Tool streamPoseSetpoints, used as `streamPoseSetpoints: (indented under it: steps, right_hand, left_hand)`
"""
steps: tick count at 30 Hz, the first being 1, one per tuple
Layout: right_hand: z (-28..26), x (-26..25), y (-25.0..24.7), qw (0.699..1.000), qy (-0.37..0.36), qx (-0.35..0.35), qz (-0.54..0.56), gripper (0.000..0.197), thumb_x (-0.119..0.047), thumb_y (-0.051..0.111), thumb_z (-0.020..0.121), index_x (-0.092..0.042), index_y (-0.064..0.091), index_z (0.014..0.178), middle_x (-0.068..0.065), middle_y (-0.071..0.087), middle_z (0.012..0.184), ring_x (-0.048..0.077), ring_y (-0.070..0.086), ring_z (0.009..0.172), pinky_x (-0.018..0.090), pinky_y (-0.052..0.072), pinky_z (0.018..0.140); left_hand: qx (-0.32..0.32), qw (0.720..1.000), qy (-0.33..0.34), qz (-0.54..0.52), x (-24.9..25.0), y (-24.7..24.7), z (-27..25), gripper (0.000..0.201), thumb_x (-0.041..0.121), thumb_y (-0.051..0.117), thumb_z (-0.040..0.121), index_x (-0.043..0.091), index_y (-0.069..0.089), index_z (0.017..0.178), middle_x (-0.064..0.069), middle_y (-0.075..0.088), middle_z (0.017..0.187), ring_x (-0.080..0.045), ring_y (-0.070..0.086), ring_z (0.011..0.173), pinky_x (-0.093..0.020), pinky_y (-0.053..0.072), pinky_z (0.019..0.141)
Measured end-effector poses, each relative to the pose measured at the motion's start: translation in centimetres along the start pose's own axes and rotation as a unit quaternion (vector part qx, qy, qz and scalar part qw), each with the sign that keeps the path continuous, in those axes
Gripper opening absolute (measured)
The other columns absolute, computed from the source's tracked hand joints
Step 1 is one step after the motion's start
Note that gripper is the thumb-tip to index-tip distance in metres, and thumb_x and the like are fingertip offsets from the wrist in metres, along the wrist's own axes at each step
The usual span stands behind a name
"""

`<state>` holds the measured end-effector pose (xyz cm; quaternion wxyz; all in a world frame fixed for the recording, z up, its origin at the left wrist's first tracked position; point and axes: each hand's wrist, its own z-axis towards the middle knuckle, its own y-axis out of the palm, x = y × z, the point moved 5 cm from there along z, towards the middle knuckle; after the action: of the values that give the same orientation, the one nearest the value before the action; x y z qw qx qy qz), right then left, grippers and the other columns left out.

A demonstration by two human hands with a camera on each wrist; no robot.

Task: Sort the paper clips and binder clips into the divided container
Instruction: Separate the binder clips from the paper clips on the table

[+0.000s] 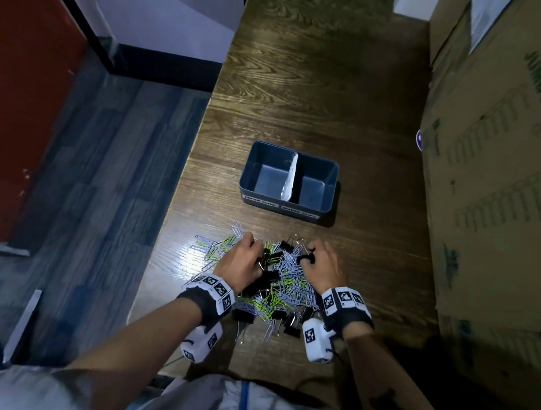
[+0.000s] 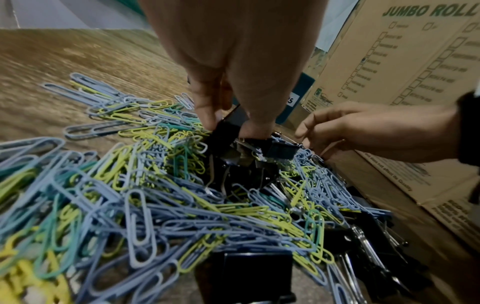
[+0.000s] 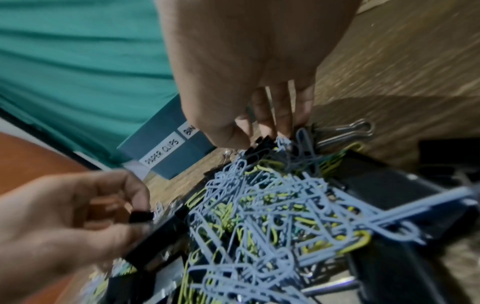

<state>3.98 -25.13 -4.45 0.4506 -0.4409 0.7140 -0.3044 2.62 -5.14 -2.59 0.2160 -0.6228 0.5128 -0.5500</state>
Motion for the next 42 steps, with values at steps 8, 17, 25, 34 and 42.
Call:
streamPoseSetpoints:
  steps: [8,17,25,34,42]
  right_hand:
    - [1.0,-0.8,0.9,0.999,0.05,0.0,0.022,0.036,-0.029,0.08,0.082,-0.016,0.066,0.112,0.01,0.054,0.13,0.031,0.055,0.119,0.045,0.049,0.098]
    - [0.1,-2.0,-2.0,0.998,0.008,0.041,0.047,0.008,-0.027,0.079,0.083,-0.026,0.072,0.085,0.002,0.068,0.114,0.025,0.062,0.11,0.043,0.04,0.104]
    - [0.5,5.0,-5.1,0.986,0.101,0.028,0.129,0.015,-0.012,0.073,0.088,-0.024,0.069,0.081,0.004,0.074,0.105,0.021,0.065,0.098,0.024,0.039,0.085]
    - [-2.1,11.8,-4.0,0.97,0.194,0.079,0.126,0.032,-0.019,0.077,0.085,-0.014,0.065,0.115,0.012,0.062,0.107,0.033,0.058,0.11,0.03,0.04,0.083]
    - [-7.4,10.7,-1.6,0.969,0.192,0.077,0.133,0.019,-0.011,0.072,0.086,-0.012,0.071,0.105,0.015,0.069,0.1,0.035,0.063,0.1,0.026,0.036,0.073]
  left_hand:
    - [0.084,0.994,0.051,-0.035,-1.0,-3.3,-1.4,0.021,0.016,0.061,0.091,0.014,0.044,0.104,-0.005,0.06,0.088,-0.022,0.056,0.075,-0.034,0.052,0.059]
    - [0.131,0.974,-0.091,-0.163,-9.6,-8.0,0.5,0.009,0.013,0.072,0.086,0.017,0.064,0.09,0.001,0.07,0.083,-0.012,0.065,0.073,-0.025,0.053,0.067]
    - [0.121,0.934,-0.259,-0.217,-15.9,-6.6,0.8,0.018,0.007,0.069,0.086,0.009,0.066,0.103,-0.014,0.071,0.101,-0.028,0.067,0.096,-0.027,0.048,0.084]
    - [0.09,0.96,-0.251,-0.083,-15.2,-2.3,-3.8,0.034,0.023,0.065,0.09,0.004,0.051,0.114,-0.02,0.045,0.12,-0.04,0.05,0.109,-0.047,0.043,0.094]
    - [0.027,0.992,-0.109,-0.06,-8.0,1.0,-4.1,0.039,0.027,0.053,0.097,0.015,0.047,0.133,-0.009,0.043,0.127,-0.027,0.044,0.112,-0.045,0.049,0.092]
